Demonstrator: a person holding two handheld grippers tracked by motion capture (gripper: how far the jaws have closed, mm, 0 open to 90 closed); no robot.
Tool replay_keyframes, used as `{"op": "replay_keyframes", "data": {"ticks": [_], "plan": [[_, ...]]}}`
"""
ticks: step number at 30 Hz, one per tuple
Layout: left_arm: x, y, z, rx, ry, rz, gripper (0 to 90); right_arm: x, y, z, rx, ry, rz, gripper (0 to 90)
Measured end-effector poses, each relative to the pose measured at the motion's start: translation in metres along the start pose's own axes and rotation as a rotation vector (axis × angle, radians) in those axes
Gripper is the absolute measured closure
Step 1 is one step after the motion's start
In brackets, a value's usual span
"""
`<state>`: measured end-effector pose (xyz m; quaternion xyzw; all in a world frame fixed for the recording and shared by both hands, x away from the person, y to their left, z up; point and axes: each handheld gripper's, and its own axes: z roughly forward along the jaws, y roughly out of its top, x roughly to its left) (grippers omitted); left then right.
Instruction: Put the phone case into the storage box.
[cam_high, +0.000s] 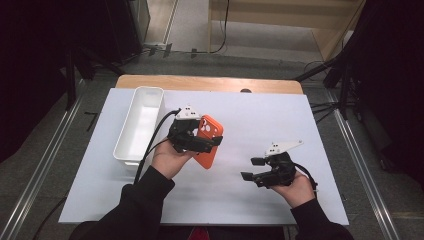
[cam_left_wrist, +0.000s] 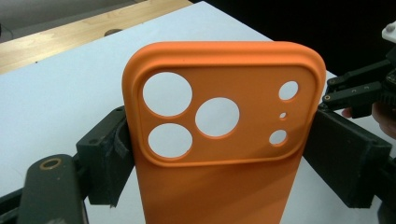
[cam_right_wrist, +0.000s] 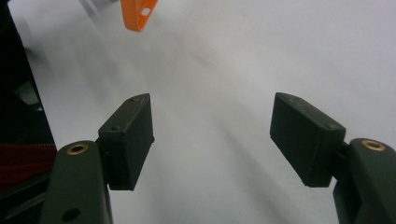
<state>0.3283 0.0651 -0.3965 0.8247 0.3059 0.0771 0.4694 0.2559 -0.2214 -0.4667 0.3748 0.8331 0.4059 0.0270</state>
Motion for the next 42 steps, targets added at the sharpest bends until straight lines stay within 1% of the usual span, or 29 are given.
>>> {"op": "replay_keyframes", "data": {"ticks": [2,3,6,9,11,13,15,19,26,32,34,42], "plan": [[0.000,0.000,0.000,-0.001,0.000,0.001,15.9,0.000,-0.003,-0.001,0.008,-0.002,-0.001,29.0],[0.000,0.000,-0.001,0.000,0.002,-0.001,15.9,0.001,-0.006,-0.002,0.011,-0.002,0.006,29.0],[0.002,0.001,-0.003,-0.001,0.002,-0.004,15.9,0.001,-0.013,-0.003,0.004,-0.007,0.010,29.0],[0.002,0.002,-0.005,-0.011,-0.001,-0.008,15.9,0.001,-0.019,-0.004,0.010,-0.012,0.020,29.0],[0.003,0.003,-0.007,-0.012,0.000,-0.004,15.9,0.001,-0.023,-0.005,0.009,-0.015,0.024,29.0],[0.003,0.005,-0.008,-0.014,-0.001,-0.005,15.9,0.000,-0.027,-0.005,0.000,-0.021,0.018,29.0],[0.003,0.006,-0.010,-0.014,-0.007,-0.007,15.9,0.000,-0.031,-0.006,0.004,-0.027,0.032,29.0],[0.002,0.009,-0.015,-0.012,-0.008,0.000,15.9,-0.001,-0.037,-0.006,0.002,-0.029,0.041,29.0],[0.004,0.016,-0.025,-0.010,-0.012,-0.002,15.9,-0.001,-0.040,-0.005,0.010,-0.026,0.052,29.0],[0.007,0.022,-0.037,-0.020,-0.013,-0.003,15.8,-0.002,-0.041,-0.004,0.014,-0.030,0.055,29.0],[0.008,0.023,-0.041,-0.024,-0.008,-0.005,15.8,-0.002,-0.040,-0.003,0.016,-0.030,0.049,29.0],[0.016,0.029,-0.058,-0.040,0.011,-0.021,15.9,0.000,-0.040,-0.002,0.020,-0.026,0.050,29.0]]}}
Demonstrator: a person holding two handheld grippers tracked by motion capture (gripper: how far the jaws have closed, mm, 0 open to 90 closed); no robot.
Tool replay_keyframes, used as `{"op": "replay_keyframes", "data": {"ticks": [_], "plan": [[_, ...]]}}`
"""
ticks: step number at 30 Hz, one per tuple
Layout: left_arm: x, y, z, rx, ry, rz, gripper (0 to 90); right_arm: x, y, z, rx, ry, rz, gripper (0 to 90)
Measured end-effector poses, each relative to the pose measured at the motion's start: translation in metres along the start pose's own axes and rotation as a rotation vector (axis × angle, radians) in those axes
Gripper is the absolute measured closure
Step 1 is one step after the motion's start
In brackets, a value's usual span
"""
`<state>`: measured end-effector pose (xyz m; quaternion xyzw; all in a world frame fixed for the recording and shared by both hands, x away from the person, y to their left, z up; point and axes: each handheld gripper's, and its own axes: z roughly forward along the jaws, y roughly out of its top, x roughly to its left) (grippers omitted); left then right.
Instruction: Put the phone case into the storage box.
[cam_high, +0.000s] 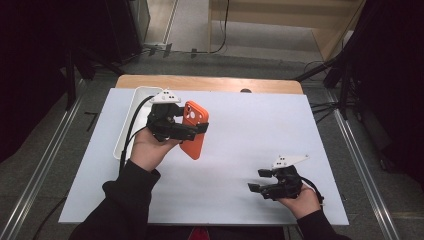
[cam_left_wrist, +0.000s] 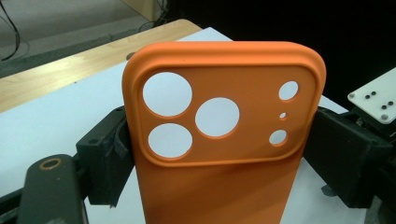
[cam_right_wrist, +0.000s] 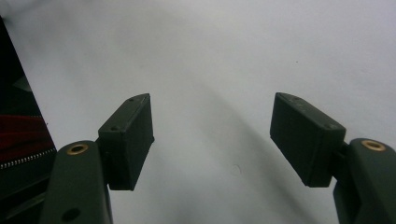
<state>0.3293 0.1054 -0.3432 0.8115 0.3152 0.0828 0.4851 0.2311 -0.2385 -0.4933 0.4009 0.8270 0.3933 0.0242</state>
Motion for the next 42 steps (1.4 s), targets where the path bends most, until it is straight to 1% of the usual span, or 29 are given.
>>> {"op": "replay_keyframes", "data": {"ticks": [9,18,24,26,29,37,40,42], "plan": [[0.007,0.005,-0.017,-0.022,0.026,-0.010,15.8,0.001,0.000,0.001,0.001,0.003,-0.006,29.0],[0.016,0.008,-0.030,-0.030,0.050,-0.025,15.8,0.002,0.001,0.001,0.006,0.006,-0.011,29.0],[0.022,0.009,-0.039,-0.046,0.067,-0.040,15.8,0.002,0.001,0.001,0.008,0.008,-0.011,29.0],[0.025,0.009,-0.044,-0.047,0.077,-0.038,15.8,0.002,0.001,0.001,0.007,0.008,-0.012,29.0],[0.029,0.010,-0.053,-0.065,0.081,-0.053,15.8,0.003,0.001,0.001,0.005,0.009,-0.016,29.0],[0.042,0.009,-0.069,-0.083,0.129,-0.073,15.8,0.003,0.001,0.001,0.004,0.012,-0.024,29.0],[0.047,0.007,-0.074,-0.094,0.151,-0.089,15.8,0.004,0.001,0.001,0.004,0.013,-0.024,29.0],[0.051,0.006,-0.078,-0.097,0.171,-0.092,15.8,0.004,0.001,0.001,0.005,0.013,-0.024,29.0]]}}
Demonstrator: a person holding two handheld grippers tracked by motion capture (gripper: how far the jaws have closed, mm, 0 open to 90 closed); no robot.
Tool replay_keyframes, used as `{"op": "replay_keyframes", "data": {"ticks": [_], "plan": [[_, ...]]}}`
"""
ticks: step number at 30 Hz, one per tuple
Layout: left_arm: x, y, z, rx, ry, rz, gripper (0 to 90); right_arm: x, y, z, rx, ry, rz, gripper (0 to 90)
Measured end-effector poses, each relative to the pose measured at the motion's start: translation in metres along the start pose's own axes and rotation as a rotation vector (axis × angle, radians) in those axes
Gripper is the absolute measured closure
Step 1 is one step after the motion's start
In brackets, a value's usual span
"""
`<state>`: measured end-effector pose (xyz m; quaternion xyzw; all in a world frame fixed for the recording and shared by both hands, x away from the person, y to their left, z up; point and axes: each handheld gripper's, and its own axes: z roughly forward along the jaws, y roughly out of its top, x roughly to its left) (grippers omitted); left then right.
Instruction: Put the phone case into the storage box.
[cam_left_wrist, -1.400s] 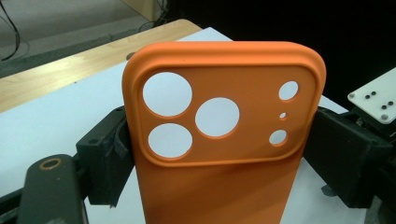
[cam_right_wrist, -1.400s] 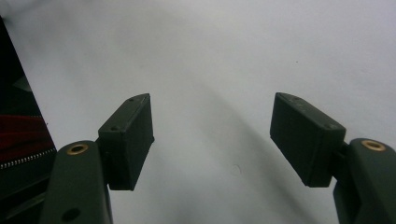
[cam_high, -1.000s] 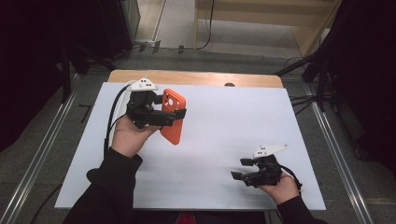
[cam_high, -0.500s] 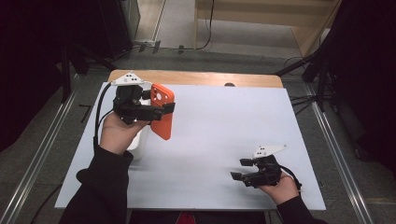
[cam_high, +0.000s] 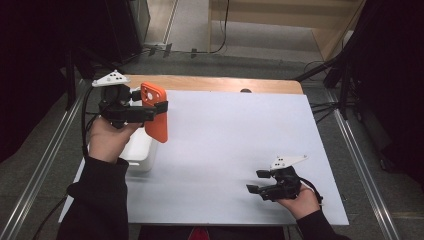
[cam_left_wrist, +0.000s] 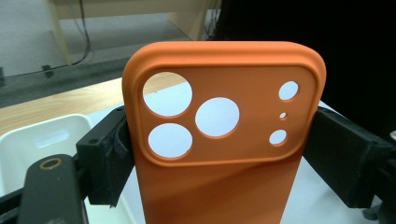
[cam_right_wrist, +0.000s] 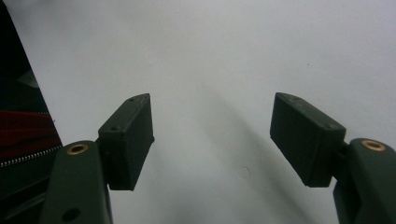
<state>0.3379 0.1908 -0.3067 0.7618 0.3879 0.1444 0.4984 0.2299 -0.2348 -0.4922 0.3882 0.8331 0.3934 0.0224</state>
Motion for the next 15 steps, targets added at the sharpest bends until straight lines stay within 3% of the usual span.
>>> {"op": "replay_keyframes", "data": {"ticks": [15], "plan": [[0.028,-0.005,-0.008,-0.019,0.110,-0.053,15.8,0.000,0.000,0.000,0.001,0.002,0.000,29.0]]}}
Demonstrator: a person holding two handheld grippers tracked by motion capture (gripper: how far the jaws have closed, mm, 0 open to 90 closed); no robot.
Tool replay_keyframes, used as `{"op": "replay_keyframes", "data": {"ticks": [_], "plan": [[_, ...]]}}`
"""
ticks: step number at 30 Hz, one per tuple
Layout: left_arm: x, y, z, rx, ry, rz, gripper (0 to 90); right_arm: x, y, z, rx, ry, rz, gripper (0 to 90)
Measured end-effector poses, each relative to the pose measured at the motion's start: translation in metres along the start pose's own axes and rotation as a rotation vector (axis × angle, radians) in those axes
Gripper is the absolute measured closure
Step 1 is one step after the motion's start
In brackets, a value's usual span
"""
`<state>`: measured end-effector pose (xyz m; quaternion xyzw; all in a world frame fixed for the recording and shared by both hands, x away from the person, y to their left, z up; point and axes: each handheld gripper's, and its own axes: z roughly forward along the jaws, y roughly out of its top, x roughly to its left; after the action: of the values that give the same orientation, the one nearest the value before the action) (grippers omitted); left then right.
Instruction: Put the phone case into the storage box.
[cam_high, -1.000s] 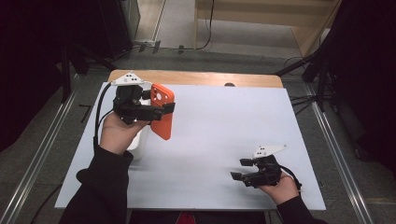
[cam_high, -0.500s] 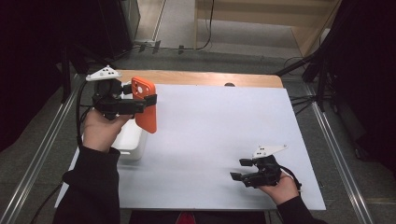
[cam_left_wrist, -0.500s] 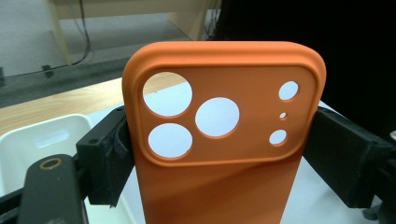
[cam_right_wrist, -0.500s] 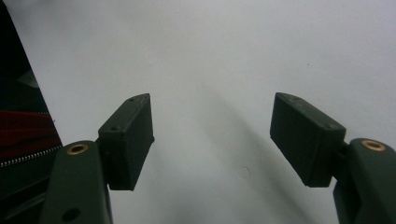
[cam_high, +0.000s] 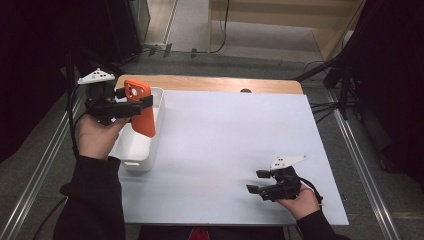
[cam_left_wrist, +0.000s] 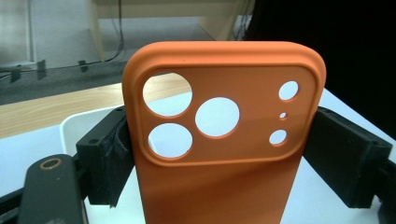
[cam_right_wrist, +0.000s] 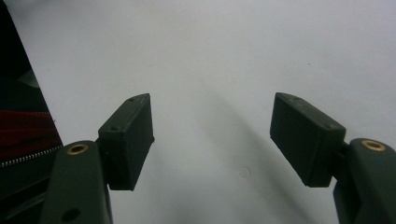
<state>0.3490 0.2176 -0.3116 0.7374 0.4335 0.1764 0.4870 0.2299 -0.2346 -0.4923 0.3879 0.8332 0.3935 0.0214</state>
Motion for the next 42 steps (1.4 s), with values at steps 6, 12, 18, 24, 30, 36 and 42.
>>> {"op": "replay_keyframes", "data": {"ticks": [6,12,18,24,30,36,42], "plan": [[0.007,0.004,0.009,0.002,-0.005,-0.023,15.8,0.001,0.001,0.000,-0.005,0.004,0.000,29.0],[0.013,0.012,0.021,0.018,0.018,-0.028,15.8,0.002,0.002,0.000,-0.004,0.007,-0.002,29.0],[0.018,0.024,0.033,0.036,0.029,-0.014,15.8,0.002,0.002,-0.002,-0.007,0.005,0.003,29.0],[0.023,0.036,0.044,0.049,0.051,-0.001,15.8,0.003,0.001,-0.002,-0.014,0.010,0.003,29.0],[0.025,0.045,0.049,0.046,0.070,0.013,15.8,0.003,0.001,-0.003,-0.018,0.012,0.000,29.0],[0.029,0.047,0.056,0.025,0.076,0.029,15.7,0.003,0.001,-0.004,-0.025,0.013,-0.004,29.0],[0.034,0.050,0.065,0.027,0.099,0.031,15.8,0.003,0.002,-0.002,-0.025,0.018,-0.005,29.0]]}}
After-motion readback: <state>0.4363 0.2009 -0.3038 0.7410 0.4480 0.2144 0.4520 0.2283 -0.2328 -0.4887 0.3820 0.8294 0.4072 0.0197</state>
